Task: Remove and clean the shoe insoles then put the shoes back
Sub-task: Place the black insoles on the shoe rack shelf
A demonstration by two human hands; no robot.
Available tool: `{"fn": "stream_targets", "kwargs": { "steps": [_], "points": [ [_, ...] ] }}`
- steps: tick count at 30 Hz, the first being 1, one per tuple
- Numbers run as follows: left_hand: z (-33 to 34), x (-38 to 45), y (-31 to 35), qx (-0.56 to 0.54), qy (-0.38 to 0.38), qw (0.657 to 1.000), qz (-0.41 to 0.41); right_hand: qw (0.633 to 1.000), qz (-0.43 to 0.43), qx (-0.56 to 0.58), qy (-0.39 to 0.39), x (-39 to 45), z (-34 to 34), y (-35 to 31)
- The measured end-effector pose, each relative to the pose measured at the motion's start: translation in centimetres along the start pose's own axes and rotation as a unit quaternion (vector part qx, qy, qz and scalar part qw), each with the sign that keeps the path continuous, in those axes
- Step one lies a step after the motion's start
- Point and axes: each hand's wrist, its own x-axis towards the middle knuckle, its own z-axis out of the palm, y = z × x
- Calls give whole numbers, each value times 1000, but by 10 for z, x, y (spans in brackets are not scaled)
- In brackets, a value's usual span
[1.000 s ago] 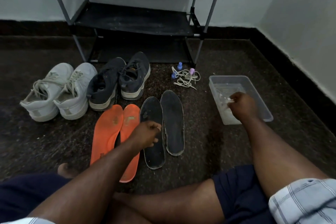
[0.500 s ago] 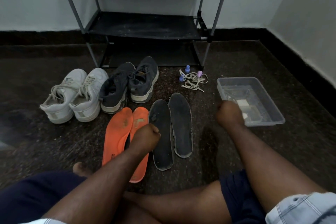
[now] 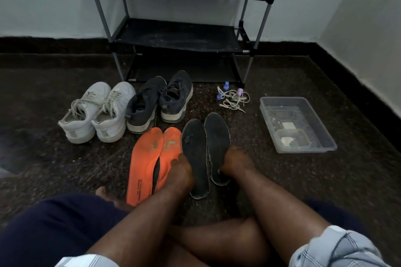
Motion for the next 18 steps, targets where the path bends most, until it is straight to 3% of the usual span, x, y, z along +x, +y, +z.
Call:
{"fn": "stream_targets", "kwargs": {
  "steps": [3,5,7,10,18],
  "points": [
    [-5,2,2,-77,-9,997,-30,999,20,40,17,-3,2,0],
    [-11,4,2,-135,-21,988,-70,989,55,139,-12,-3,-4,1],
    [-15,6,0,-244,-29,965,-95,952,81,288,-60,-3,-9,6],
    [-25,-4,8,-398,-64,909,-109,906,83,412,-57,-5,-18,20],
    [-45,-7,27,-496,-37,867,-36,804,25,594,-8,-10,-51,27]
  ]
}}
